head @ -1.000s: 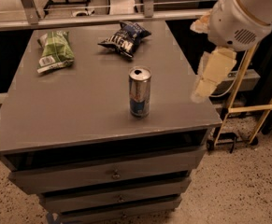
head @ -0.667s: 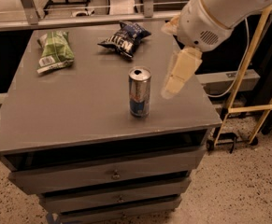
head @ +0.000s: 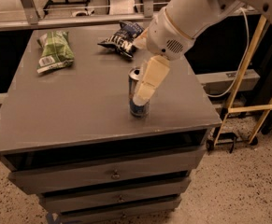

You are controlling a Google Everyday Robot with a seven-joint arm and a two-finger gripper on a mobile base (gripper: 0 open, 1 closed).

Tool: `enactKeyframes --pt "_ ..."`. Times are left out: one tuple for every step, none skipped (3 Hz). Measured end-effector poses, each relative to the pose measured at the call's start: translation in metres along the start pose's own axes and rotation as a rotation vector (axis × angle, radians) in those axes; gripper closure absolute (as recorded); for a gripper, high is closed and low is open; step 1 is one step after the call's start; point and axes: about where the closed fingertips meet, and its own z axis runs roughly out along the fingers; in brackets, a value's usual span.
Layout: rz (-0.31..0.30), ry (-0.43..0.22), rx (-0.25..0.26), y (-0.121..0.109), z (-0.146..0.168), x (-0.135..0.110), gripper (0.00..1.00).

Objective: Move redbull can near green jalapeno chip bag

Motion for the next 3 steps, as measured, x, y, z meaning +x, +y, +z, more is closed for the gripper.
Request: enactKeyframes --pt "0.013 0.039 -0.009 0.004 0.015 0.002 0.18" --pt "0.034 0.101 0.001 0.004 0.024 0.015 0.41" --pt "0.051 0.134 0.011 0.003 0.023 0.027 0.65"
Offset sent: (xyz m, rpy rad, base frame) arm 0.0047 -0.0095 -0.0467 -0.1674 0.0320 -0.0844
